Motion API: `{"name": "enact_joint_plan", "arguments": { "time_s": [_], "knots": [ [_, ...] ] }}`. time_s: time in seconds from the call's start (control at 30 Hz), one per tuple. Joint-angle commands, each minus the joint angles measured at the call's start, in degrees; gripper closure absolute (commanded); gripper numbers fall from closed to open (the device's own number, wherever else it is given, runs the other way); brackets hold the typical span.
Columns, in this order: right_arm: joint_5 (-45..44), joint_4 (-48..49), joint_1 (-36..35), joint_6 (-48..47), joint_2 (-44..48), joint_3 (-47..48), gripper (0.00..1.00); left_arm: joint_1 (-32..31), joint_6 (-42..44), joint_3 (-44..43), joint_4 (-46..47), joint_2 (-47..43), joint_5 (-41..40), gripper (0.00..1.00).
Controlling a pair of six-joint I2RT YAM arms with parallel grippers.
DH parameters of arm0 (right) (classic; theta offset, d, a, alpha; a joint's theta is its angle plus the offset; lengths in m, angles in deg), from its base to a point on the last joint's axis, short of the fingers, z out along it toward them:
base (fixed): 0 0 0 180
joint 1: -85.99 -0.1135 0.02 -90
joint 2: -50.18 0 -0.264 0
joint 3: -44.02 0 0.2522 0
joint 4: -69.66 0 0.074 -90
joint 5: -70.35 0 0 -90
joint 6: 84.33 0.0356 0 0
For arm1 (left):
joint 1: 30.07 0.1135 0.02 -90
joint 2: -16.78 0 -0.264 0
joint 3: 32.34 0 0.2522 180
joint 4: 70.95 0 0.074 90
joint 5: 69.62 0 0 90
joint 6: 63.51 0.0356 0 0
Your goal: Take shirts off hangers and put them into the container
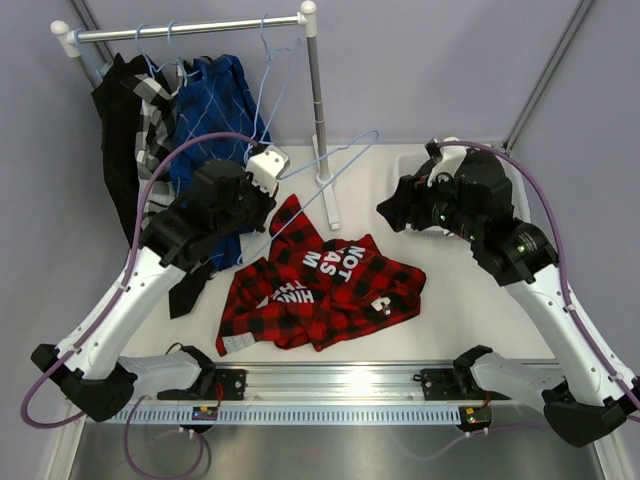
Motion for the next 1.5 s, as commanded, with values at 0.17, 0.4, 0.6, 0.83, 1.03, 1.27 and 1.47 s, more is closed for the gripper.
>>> {"name": "enact_joint_plan", "arguments": {
  "time_s": [0.17, 0.4, 0.6, 0.83, 1.03, 1.27, 1.47],
  "knots": [
    [9.88, 9.38, -1.62, 6.5, -6.3, 10.57, 0.22, 0.13, 2.84, -1.98, 1.78, -0.38, 8.78, 1.0],
    [6.56, 14.14, -4.94, 20.57, -13.42, 16.47, 0.23, 0.13, 0.3, -3.03, 1.79, 1.64, 12.29, 1.0],
    [1.89, 14.84, -8.38, 31.3, -20.27, 18.94, 0.23, 0.04, -2.43, -4.88, 4.51, 3.22, 12.21, 1.0],
    [-4.7, 17.92, -9.26, 39.2, -22.39, 17.97, 0.25, 0.04, -3.14, -4.18, 7.15, 3.31, 13.44, 1.0],
    [-7.43, 24.42, -9.26, 45.44, -22.48, 14.98, 0.34, -0.13, -4.45, -1.73, 10.56, 2.87, 13.53, 1.0],
    [-6.81, 26.18, -9.35, 49.58, -23.53, 14.55, 0.5, -0.93, -5.86, 0.91, 15.32, 2.34, 10.19, 1.0],
    [-6.29, 28.29, -9.26, 51.78, -22.92, 13.58, 0.73, -1.28, -5.95, 3.2, 19.18, 2.08, 7.82, 1.0]
  ]
}}
